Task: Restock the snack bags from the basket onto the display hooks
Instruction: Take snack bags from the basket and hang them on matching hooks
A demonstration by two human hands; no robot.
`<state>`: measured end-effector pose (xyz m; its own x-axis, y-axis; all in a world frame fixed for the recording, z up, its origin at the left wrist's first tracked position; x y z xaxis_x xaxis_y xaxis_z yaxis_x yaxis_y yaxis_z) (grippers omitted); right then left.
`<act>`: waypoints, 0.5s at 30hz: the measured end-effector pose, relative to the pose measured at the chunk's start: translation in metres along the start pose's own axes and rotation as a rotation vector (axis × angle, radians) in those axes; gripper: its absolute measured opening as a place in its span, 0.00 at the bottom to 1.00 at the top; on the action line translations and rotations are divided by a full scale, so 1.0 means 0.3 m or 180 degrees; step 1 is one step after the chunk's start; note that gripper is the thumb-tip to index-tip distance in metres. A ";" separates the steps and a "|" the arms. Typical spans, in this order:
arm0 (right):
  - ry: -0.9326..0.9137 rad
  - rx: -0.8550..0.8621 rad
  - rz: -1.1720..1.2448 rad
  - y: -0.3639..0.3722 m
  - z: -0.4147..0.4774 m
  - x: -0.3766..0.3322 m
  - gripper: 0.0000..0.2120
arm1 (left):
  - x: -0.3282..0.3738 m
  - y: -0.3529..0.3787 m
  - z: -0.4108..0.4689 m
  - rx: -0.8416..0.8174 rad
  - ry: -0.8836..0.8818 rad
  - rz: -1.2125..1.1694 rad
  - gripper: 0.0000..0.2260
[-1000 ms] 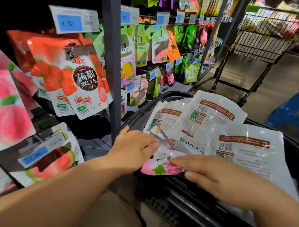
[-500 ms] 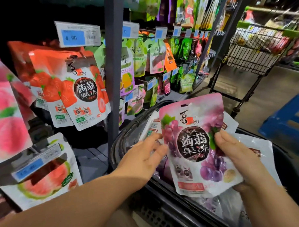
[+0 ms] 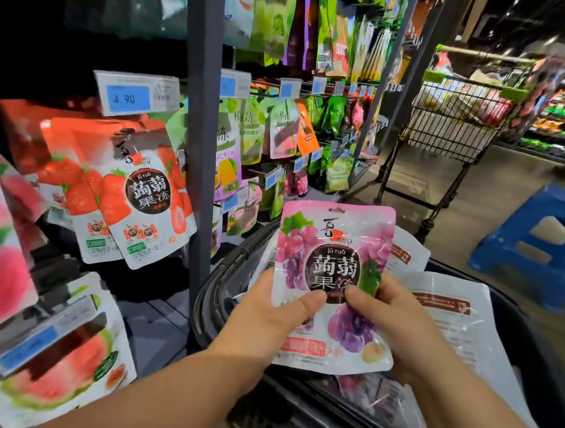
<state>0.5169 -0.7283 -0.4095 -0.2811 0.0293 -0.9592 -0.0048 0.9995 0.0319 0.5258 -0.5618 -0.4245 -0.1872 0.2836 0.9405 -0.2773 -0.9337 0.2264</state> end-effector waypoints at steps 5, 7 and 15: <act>-0.0312 -0.0099 -0.0529 0.047 0.012 -0.082 0.28 | -0.002 -0.030 0.012 -0.0083 0.0011 -0.0630 0.26; -0.0368 -0.0171 -0.0625 0.068 0.030 -0.114 0.15 | 0.009 -0.058 0.025 0.0266 0.0235 -0.0496 0.25; -0.0277 0.0469 -0.1835 0.065 0.155 -0.048 0.06 | 0.046 -0.225 0.033 0.1780 0.0897 0.0708 0.18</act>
<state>0.5655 -0.7087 -0.4082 -0.1931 -0.5232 -0.8301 0.0019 0.8458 -0.5335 0.5511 -0.4969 -0.4243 -0.4439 0.0463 0.8949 0.3131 -0.9277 0.2033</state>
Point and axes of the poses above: each hand's wrist, its own z-axis towards the middle knuckle, its own y-axis out of the palm, x = y × z, the point moved 5 cm from there along z, towards the middle knuckle, and after that the axes turned 14 degrees about y, right-handed, at the moved point
